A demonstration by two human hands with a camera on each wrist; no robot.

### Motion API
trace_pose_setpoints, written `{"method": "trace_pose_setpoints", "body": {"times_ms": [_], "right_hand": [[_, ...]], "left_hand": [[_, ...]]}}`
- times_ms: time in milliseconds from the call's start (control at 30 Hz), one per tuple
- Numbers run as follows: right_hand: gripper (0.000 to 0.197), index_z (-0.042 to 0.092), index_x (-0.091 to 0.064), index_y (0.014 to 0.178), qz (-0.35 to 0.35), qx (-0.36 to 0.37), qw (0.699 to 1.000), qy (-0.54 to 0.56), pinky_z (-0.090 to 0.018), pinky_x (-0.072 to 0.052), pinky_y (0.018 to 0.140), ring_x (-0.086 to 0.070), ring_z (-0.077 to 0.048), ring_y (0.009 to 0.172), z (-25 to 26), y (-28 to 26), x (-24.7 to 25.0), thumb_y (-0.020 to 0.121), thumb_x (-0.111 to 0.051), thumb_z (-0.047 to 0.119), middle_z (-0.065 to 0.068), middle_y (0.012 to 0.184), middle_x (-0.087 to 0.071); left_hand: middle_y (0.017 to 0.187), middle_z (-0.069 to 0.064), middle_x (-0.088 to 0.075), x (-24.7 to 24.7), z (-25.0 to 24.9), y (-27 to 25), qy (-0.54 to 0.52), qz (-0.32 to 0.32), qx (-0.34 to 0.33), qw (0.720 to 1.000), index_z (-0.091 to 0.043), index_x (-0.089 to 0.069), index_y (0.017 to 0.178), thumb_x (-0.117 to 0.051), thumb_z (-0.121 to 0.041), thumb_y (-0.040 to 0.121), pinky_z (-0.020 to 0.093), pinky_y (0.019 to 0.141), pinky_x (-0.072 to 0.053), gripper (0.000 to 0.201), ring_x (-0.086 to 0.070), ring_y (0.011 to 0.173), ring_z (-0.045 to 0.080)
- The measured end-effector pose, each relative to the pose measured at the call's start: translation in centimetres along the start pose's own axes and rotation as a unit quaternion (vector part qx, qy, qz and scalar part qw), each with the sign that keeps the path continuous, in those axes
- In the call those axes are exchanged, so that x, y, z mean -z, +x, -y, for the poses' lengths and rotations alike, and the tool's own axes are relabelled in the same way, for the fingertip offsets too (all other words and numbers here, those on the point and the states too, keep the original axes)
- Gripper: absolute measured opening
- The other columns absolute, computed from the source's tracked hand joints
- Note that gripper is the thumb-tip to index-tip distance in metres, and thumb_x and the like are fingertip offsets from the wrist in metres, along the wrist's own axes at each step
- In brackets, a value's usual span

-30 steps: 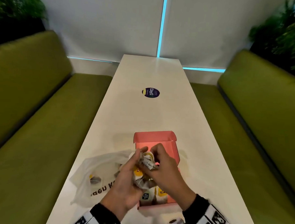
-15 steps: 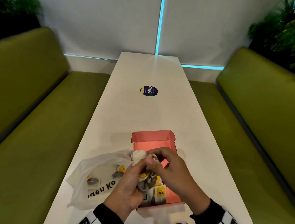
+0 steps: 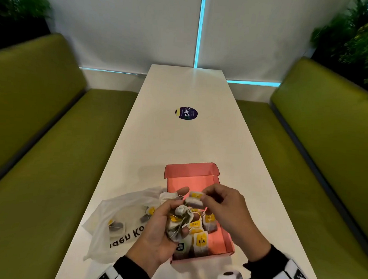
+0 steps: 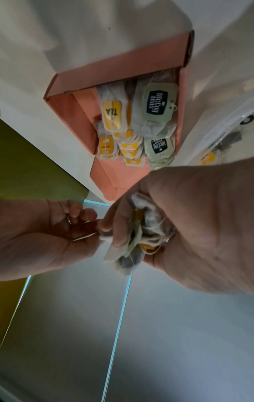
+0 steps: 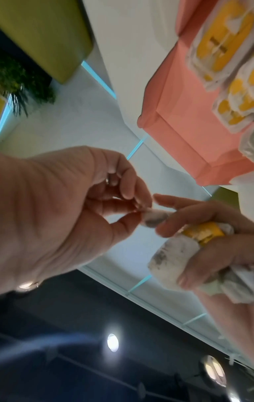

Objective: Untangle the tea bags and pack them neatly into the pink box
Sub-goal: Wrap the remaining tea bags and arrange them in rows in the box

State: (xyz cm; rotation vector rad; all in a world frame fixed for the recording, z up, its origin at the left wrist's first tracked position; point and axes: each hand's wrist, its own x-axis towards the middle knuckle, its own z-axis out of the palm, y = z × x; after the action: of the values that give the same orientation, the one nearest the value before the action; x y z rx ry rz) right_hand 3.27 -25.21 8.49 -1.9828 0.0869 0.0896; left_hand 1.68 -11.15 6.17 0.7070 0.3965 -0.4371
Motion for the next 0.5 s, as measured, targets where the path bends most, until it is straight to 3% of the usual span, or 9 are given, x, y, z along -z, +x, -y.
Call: {"method": "trace_pose_setpoints", "body": {"times_ms": [67, 200, 267, 333, 433, 500], "right_hand": [[0.019, 0.016, -0.061, 0.071, -0.015, -0.034, 0.997, 0.066, -0.022, -0.042, 0.048, -0.056, -0.013, 0.051, -0.08, 0.27, 0.22, 0.085, -0.058, 0.004, -0.002, 0.066, -0.06], [0.019, 0.01, -0.054, 0.075, 0.004, -0.08, 0.976, 0.203, -0.02, -0.04, 0.044, -0.056, -0.015, 0.053, 0.11, 0.4, 0.42, 0.091, -0.048, 0.001, -0.006, 0.068, -0.059], [0.018, 0.01, -0.055, 0.076, 0.012, -0.082, 0.967, 0.243, -0.021, -0.041, 0.045, -0.055, -0.014, 0.055, 0.22, 0.36, 0.37, 0.091, -0.049, 0.002, -0.006, 0.068, -0.06], [0.016, 0.01, -0.056, 0.078, 0.006, -0.077, 0.962, 0.263, -0.023, -0.043, 0.047, -0.056, -0.016, 0.059, 0.24, 0.36, 0.41, 0.091, -0.051, 0.001, -0.006, 0.069, -0.063], [0.013, 0.009, -0.058, 0.082, -0.011, -0.069, 0.958, 0.279, -0.025, -0.046, 0.05, -0.058, -0.02, 0.063, 0.19, 0.35, 0.55, 0.09, -0.053, 0.0, -0.009, 0.073, -0.065], [0.01, 0.008, -0.059, 0.084, -0.016, -0.063, 0.956, 0.286, -0.025, -0.047, 0.05, -0.059, -0.02, 0.063, 0.2, 0.33, 0.6, 0.089, -0.054, 0.001, -0.01, 0.074, -0.065]], "left_hand": [[0.06, 0.002, -0.06, 0.14, -0.01, 0.04, -0.013, -0.002, -0.007, 1.0, -0.02, -0.069, 0.103, -0.055, -0.013, 0.069, 0.014, 0.03, -0.039, 0.037, -0.063, 0.054, 0.02], [0.088, 0.006, -0.071, 0.41, 0.17, 0.22, -0.028, 0.001, -0.019, 0.999, -0.021, -0.066, 0.108, -0.053, -0.01, 0.07, 0.012, 0.03, -0.035, 0.042, -0.06, 0.051, 0.017], [0.093, 0.005, -0.071, 0.54, 0.24, 0.28, -0.026, 0.005, -0.035, 0.999, -0.024, -0.067, 0.109, -0.053, -0.008, 0.071, 0.012, 0.03, -0.032, 0.043, -0.056, 0.05, 0.016], [0.085, 0.005, -0.065, 0.68, 0.23, 0.35, -0.017, 0.016, -0.044, 0.999, -0.026, -0.068, 0.106, -0.055, -0.008, 0.073, 0.013, 0.03, -0.03, 0.041, -0.054, 0.051, 0.017], [0.073, 0.006, -0.055, 0.97, 0.14, 0.37, 0.012, 0.033, -0.039, 0.999, -0.018, -0.071, 0.089, -0.055, -0.007, 0.073, 0.012, 0.03, -0.028, 0.024, -0.051, 0.053, 0.017], [0.069, 0.005, -0.048, 1.02, 0.03, 0.2, 0.048, 0.033, -0.036, 0.998, -0.013, -0.067, 0.086, -0.058, -0.016, 0.073, 0.011, 0.031, -0.027, 0.017, -0.047, 0.052, 0.017]]}}
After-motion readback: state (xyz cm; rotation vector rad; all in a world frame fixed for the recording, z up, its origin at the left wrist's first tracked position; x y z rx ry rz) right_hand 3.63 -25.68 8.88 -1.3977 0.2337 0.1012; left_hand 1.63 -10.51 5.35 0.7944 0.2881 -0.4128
